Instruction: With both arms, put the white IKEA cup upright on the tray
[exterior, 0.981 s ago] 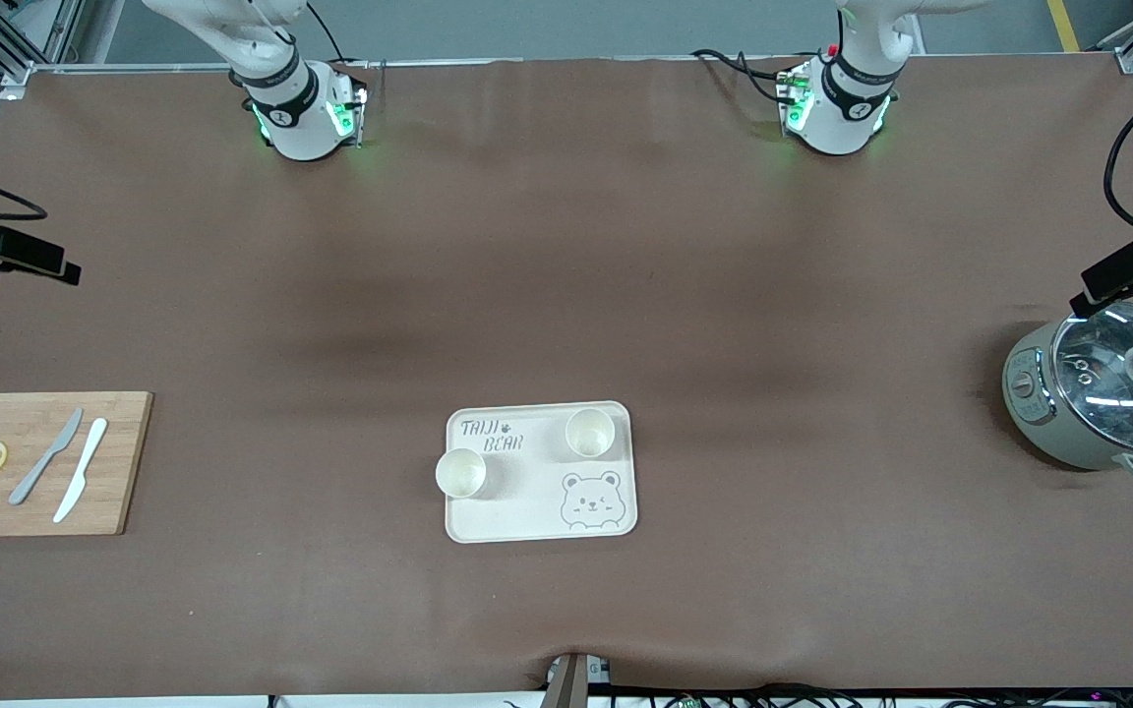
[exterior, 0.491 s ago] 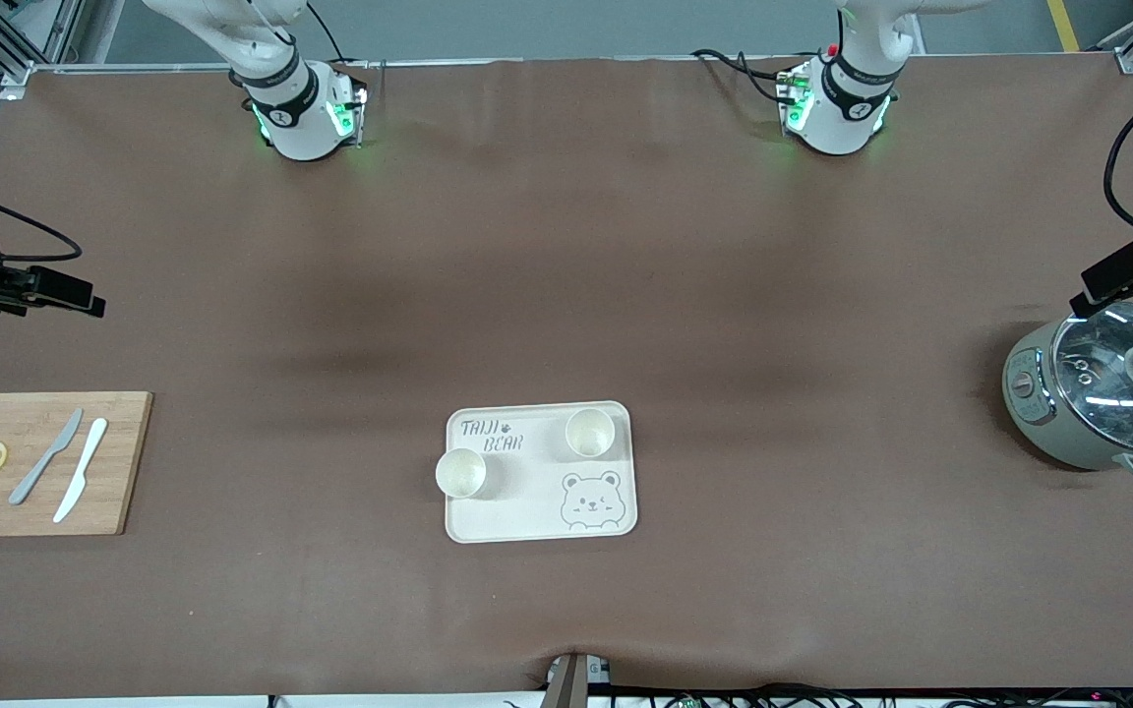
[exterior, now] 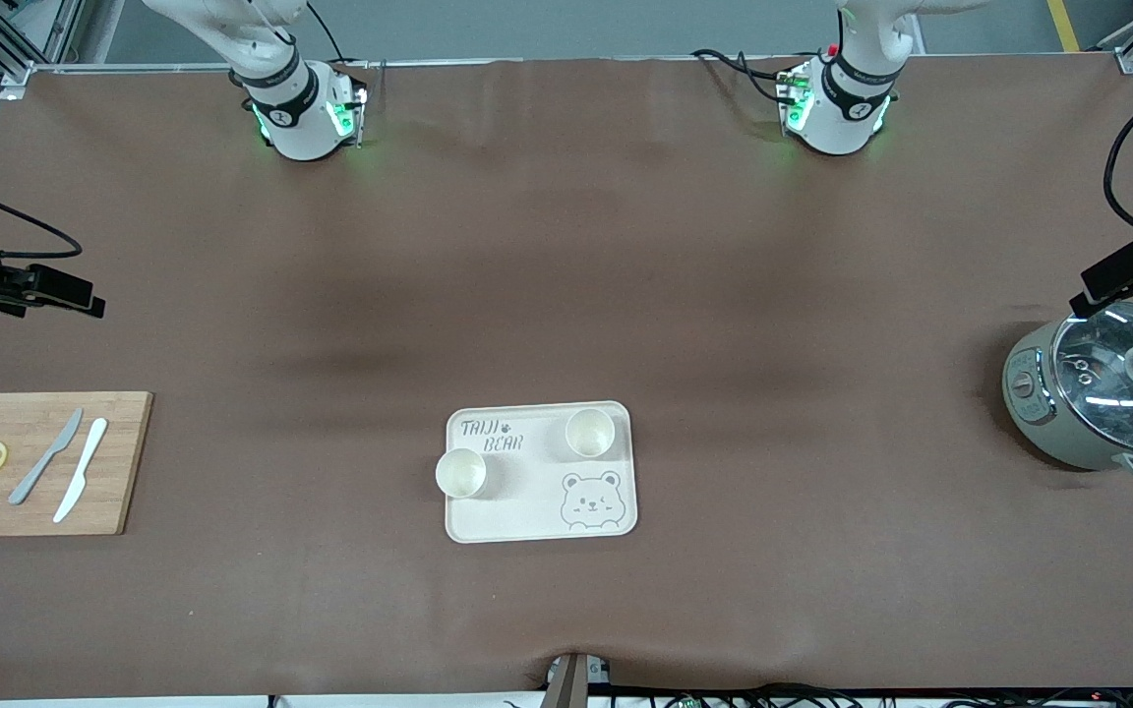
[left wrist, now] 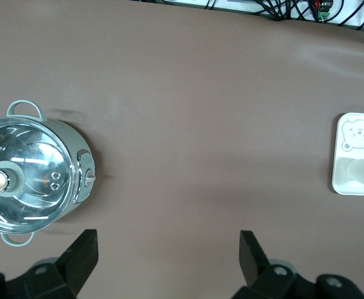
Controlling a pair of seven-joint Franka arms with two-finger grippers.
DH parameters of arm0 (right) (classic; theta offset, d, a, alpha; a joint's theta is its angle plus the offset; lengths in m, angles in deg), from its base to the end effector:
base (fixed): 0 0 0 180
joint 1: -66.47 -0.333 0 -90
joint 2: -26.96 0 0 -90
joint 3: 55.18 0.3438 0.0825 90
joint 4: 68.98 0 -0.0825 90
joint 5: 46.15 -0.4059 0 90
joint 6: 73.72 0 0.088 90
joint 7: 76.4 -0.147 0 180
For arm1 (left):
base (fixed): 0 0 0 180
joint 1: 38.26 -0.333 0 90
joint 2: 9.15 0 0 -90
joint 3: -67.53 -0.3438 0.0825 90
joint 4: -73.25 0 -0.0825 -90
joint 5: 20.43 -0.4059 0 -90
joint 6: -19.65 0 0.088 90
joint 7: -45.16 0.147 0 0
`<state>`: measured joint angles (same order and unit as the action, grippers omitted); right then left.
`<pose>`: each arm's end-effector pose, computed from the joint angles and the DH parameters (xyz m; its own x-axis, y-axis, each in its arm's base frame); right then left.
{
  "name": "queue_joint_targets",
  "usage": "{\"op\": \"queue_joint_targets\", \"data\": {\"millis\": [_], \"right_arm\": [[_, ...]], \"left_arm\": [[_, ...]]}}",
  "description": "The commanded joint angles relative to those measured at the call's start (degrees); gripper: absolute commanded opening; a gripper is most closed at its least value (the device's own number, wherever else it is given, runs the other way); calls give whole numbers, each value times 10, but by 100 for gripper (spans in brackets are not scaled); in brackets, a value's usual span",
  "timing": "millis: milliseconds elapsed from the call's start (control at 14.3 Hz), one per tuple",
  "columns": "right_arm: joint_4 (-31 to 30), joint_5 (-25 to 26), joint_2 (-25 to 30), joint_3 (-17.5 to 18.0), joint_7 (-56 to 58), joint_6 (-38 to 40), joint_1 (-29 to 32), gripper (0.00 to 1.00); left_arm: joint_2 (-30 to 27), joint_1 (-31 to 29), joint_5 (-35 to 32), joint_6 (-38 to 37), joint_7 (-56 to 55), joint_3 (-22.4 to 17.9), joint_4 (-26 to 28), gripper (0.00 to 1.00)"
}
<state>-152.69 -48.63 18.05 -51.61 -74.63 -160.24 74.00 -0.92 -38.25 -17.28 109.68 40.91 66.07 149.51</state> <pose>0.6146 -0.0387 0.5686 0.9939 -0.0350 -0.1042 -0.0410 -0.9976 -0.0561 0.6287 0.0065 0.6449 0.9908 0.0985 0.0925 0.0934 -0.9939 0.0581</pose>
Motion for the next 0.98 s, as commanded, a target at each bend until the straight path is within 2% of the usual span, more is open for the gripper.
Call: {"op": "queue_joint_targets", "data": {"millis": [0, 771, 911], "right_arm": [[-1, 9, 11, 2, 7, -1, 1, 100], [-1, 11, 7, -4, 17, -6, -8, 100], [-1, 10, 7, -32, 17, -7, -33, 100]], "left_arm": [[2, 3, -11, -8, -1, 2, -10, 100], [2, 7, -10, -8, -1, 4, -10, 100], [2, 7, -10, -8, -1, 5, -10, 100]]}}
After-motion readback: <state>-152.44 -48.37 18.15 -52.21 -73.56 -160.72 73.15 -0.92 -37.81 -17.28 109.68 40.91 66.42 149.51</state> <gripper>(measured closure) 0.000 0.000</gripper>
